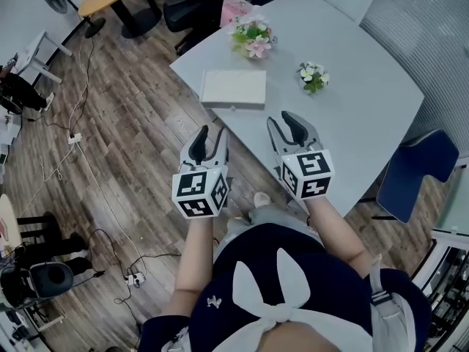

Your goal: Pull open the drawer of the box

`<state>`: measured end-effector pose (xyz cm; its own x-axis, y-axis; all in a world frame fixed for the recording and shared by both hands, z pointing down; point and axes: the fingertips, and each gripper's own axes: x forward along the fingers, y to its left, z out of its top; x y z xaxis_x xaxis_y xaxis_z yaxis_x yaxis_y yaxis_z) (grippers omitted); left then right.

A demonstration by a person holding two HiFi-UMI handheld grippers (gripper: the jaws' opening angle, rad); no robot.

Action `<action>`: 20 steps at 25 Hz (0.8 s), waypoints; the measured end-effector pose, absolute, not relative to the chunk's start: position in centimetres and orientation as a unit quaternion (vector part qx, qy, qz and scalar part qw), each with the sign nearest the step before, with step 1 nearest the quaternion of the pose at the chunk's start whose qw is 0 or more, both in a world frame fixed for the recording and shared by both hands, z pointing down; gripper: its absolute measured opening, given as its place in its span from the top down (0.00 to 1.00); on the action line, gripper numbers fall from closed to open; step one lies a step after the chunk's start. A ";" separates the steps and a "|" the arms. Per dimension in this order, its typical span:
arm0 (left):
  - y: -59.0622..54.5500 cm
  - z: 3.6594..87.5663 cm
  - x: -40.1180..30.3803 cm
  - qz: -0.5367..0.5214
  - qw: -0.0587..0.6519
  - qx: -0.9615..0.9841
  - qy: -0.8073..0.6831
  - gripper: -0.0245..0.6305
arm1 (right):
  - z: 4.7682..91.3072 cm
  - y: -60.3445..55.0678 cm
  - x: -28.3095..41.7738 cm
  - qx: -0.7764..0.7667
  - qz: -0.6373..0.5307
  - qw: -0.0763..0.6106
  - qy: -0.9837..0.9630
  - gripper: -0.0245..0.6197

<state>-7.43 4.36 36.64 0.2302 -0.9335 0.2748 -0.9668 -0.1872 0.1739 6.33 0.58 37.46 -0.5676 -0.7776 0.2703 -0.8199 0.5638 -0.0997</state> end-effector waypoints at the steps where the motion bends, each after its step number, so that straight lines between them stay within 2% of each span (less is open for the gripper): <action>1: 4.0 36.8 -7.4 0.053 0.158 0.766 -0.620 0.71 | 37.6 0.0 6.5 0.454 0.111 0.099 -0.879 0.76; 20: -0.2 42.2 -6.4 0.108 0.195 0.726 -0.650 0.71 | 42.0 -9.2 7.2 0.427 0.174 0.119 -0.879 0.75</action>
